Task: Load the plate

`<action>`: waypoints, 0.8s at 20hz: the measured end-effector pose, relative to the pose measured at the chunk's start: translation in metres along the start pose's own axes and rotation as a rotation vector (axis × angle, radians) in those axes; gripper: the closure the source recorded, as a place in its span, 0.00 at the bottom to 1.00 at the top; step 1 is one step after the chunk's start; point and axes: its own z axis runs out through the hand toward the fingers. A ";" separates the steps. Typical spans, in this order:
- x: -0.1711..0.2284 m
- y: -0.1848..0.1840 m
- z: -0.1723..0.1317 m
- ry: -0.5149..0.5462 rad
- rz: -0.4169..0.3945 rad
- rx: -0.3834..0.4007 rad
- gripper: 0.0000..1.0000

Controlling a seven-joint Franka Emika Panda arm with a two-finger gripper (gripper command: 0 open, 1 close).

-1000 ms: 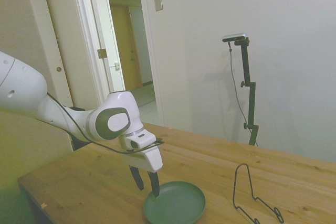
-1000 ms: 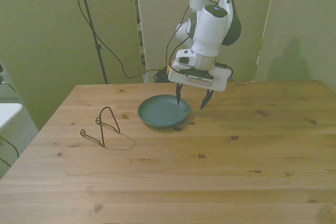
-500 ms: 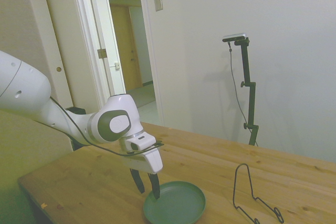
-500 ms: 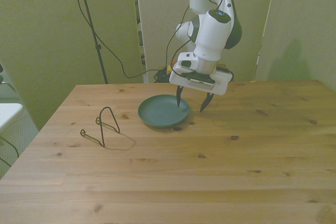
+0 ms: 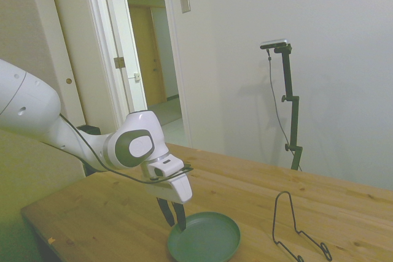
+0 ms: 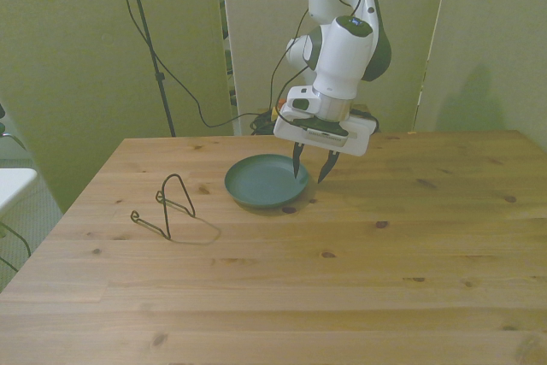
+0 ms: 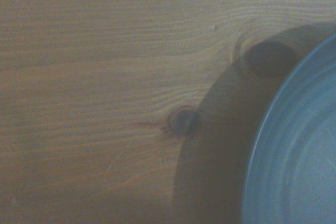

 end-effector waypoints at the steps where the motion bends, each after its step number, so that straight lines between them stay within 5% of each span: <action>1: 0.000 0.000 0.000 0.001 0.000 0.002 1.00; 16: 0.003 -0.001 0.000 0.046 0.001 0.079 1.00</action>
